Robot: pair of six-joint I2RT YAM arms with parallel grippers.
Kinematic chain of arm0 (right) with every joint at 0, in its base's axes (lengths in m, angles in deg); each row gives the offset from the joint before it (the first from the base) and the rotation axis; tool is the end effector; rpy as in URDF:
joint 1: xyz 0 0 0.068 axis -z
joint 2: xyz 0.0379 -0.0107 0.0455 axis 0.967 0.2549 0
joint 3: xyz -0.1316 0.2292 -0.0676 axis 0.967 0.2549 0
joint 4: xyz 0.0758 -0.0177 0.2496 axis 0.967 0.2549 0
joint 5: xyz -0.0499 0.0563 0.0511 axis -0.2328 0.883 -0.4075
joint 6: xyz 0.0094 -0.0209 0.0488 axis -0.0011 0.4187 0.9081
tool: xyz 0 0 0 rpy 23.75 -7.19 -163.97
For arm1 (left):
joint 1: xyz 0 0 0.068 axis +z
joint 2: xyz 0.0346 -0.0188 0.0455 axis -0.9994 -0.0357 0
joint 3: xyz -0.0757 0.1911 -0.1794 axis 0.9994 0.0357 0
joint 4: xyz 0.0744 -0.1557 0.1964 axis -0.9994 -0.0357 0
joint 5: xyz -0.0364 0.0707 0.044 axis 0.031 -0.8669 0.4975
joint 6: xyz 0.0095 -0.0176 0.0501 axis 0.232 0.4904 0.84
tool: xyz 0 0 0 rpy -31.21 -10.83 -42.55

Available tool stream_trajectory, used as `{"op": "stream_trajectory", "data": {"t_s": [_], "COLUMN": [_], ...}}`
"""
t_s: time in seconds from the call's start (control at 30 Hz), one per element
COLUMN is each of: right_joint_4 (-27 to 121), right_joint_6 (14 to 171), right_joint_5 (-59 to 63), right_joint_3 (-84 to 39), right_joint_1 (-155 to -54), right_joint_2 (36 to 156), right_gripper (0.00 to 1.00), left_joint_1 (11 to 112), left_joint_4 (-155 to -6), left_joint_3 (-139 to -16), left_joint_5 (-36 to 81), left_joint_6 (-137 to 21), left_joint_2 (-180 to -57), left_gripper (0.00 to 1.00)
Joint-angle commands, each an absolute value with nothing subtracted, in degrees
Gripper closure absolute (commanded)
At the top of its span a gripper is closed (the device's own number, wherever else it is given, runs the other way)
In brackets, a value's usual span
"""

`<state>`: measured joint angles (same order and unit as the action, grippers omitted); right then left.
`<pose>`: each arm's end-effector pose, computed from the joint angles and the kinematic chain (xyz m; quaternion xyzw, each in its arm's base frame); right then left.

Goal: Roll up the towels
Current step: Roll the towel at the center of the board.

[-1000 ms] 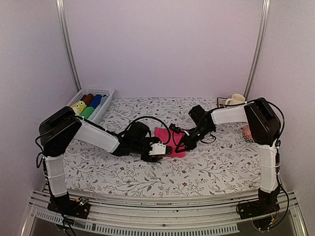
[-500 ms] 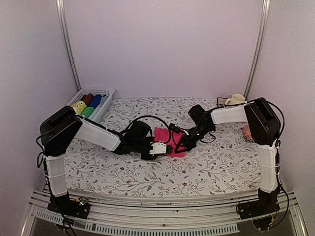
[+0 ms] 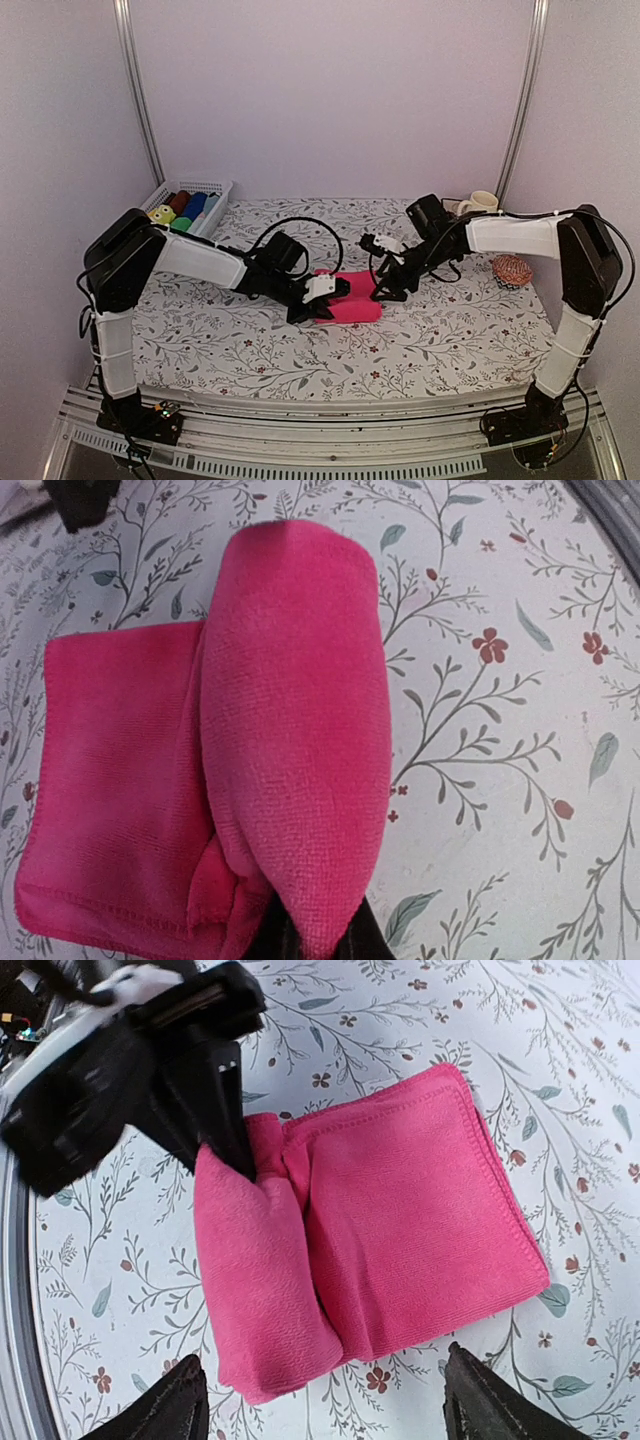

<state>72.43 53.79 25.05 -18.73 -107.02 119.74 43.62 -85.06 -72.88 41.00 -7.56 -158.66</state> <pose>0.3126 0.2153 0.1952 -0.5520 0.7508 0.2579 0.2550 0.2816 -0.2974 0.1255 0.6654 0.6363 -0.2323 0.3138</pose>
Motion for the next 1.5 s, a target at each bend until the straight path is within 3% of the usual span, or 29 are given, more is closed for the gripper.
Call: {"op": "stream_trajectory", "data": {"t_s": [0.0,0.27,0.67,0.8,1.13,1.23,1.47], "right_joint_4": [64.44,54.85,46.77,45.70,49.31,51.46,60.51], "right_joint_6": [48.51,37.86,31.97,30.87,32.13,33.05,37.99], "right_joint_5": [21.55,16.82,7.44,5.12,4.92,5.78,11.06], "right_joint_3": [-11.10,-3.05,-2.42,-3.14,-5.68,-6.95,-11.40], "right_joint_1": [-107.28,-113.16,-118.07,-118.30,-118.40,-118.43,-117.94], "right_joint_2": [113.05,109.21,116.77,119.02,122.07,122.86,124.72], "right_gripper": [0.18,0.17,0.22,0.31,0.74,0.89,0.96], "left_joint_1": [46.16,48.38,49.74,50.26,50.86,51.08,51.21], "left_joint_4": [-93.92,-102.25,-109.12,-111.21,-110.81,-110.26,-105.34], "left_joint_3": [-75.79,-85.71,-92.38,-93.81,-93.12,-92.22,-86.07], "left_joint_5": [47.46,50.19,54.85,55.90,55.15,54.19,47.98], "left_joint_6": [-13.87,-16.58,-17.05,-16.92,-16.65,-16.16,-15.84], "left_joint_2": [-162.85,-169.56,-175.14,-176.30,-175.32,-174.28,-166.97], "left_gripper": [1.00,1.00,1.00,1.00,1.00,0.93,0.31]}}
